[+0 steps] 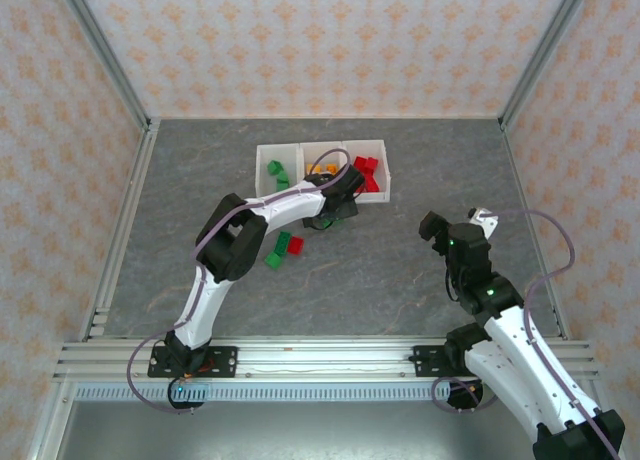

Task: Sort the legos into containers by color
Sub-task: Pick up the lego from the center of the table, then place the lego in the container.

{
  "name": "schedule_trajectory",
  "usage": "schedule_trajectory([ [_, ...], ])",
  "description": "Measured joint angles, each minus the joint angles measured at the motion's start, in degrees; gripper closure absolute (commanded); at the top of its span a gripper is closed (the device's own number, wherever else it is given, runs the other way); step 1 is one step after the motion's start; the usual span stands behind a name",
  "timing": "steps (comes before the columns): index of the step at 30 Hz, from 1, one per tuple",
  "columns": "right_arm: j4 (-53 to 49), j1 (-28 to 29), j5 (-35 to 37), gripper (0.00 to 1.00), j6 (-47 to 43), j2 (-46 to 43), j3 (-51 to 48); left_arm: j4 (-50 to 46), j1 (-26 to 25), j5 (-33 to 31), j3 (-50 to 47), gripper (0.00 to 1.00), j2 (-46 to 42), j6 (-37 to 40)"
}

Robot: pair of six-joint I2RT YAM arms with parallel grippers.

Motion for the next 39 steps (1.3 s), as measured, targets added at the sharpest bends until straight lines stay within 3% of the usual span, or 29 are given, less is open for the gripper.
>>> schedule_trajectory([
  [15,0.63,0.0,-0.2,0.0,-0.09,0.0,0.0,-0.42,-2.1,-2.56,-1.03,0.24,0.83,-0.76],
  [19,0.83,0.0,-0.2,0.0,-0.24,0.0,0.0,0.98,-2.38,-3.5,-2.38,0.36,0.33,-0.39],
  [28,0.83,0.0,-0.2,0.0,-0.26,0.0,0.0,4.7,-2.47,-4.0,-6.05,0.46,-1.77,3.93],
  [32,0.83,0.0,-0.2,0.0,-0.26,0.0,0.0,2.34,-2.47,-4.0,-6.97,0.51,-3.06,6.49],
  [39,0.81,0.0,-0.17,0.0,-0.26,0.0,0.0,-5.18,-2.34,-6.25,-6.8,0.53,-7.63,11.65],
])
